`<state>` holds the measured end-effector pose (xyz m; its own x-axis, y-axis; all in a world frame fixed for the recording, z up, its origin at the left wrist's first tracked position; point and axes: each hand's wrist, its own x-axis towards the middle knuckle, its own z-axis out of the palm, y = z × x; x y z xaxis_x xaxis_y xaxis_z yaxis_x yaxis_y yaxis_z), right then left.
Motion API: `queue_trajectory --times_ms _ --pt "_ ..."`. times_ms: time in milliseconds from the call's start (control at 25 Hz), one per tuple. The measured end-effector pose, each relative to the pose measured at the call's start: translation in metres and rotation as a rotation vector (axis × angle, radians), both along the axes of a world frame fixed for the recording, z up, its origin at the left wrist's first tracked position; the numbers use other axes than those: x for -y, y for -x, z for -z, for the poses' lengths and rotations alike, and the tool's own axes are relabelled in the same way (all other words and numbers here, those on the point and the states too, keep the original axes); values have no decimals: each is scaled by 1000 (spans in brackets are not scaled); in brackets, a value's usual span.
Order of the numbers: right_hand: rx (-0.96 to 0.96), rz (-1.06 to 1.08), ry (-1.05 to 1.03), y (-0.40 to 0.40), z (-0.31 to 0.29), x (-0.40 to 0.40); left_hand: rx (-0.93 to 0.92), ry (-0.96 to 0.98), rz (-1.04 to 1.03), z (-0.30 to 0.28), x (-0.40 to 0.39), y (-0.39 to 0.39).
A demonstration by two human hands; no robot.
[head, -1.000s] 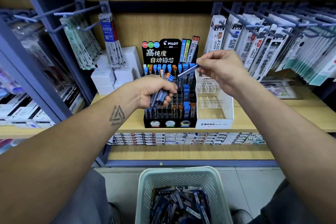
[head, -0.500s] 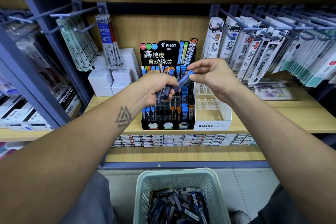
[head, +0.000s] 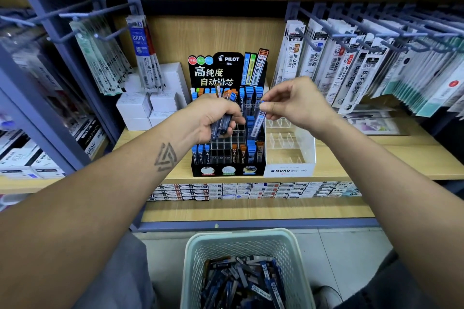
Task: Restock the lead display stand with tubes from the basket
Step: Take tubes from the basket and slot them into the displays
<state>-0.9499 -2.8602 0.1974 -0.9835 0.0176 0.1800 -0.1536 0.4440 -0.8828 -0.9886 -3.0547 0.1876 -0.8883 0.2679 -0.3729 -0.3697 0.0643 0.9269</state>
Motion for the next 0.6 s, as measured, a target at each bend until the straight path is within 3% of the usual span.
queue_trajectory --times_ms 280,600 --pt "-85 106 -359 -5 19 10 -41 27 28 -1 0 -3" --pt "-58 -16 -628 -2 32 14 -44 35 46 3 2 -1"
